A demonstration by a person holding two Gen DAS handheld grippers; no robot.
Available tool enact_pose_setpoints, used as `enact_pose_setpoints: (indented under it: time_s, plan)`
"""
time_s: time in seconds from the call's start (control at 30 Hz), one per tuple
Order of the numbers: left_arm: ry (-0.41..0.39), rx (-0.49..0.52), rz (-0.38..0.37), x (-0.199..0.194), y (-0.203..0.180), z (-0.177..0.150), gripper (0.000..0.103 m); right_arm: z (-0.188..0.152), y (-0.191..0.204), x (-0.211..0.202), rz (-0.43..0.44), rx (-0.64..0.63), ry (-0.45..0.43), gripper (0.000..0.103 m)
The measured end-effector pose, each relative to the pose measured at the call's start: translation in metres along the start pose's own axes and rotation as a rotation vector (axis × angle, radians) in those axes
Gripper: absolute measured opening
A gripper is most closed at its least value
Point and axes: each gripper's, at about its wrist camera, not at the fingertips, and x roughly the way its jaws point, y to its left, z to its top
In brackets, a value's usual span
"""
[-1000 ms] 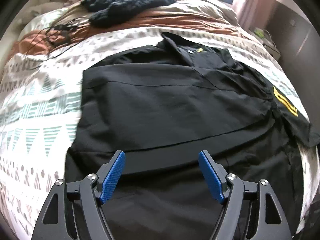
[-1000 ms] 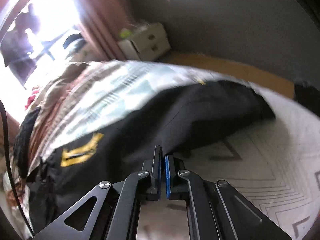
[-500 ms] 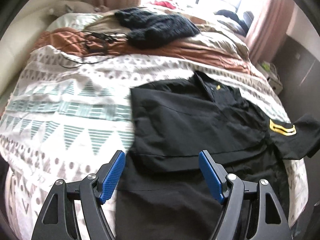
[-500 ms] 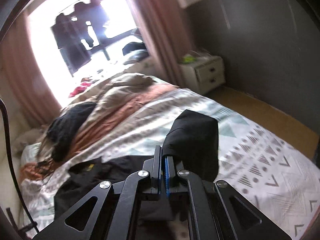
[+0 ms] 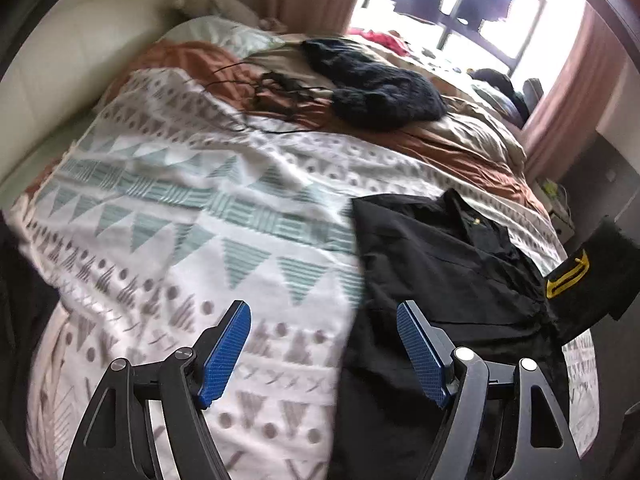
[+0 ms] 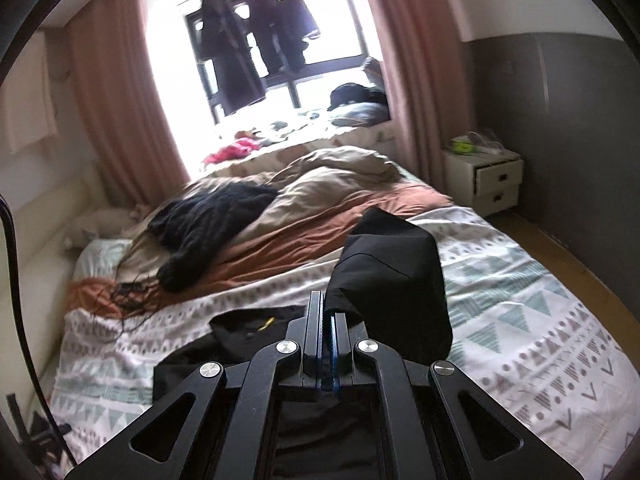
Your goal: Fold large clothes
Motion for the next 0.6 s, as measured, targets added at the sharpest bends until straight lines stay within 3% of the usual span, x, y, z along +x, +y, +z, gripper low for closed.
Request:
enact_pose_setpoints:
  time_s: [0.23, 0.6]
  plan:
    - [-0.006, -0.07, 0.035, -0.009, 0.058, -0.011, 0.077, -0.022, 0.065, 0.037, 0.05, -0.064, 0.065, 0.004]
    - [0.034, -0.132, 0.081, -0.004, 0.113, -0.033, 0.077, -0.111, 0.153, 0.122, 0.131, -0.114, 0.244, 0.003]
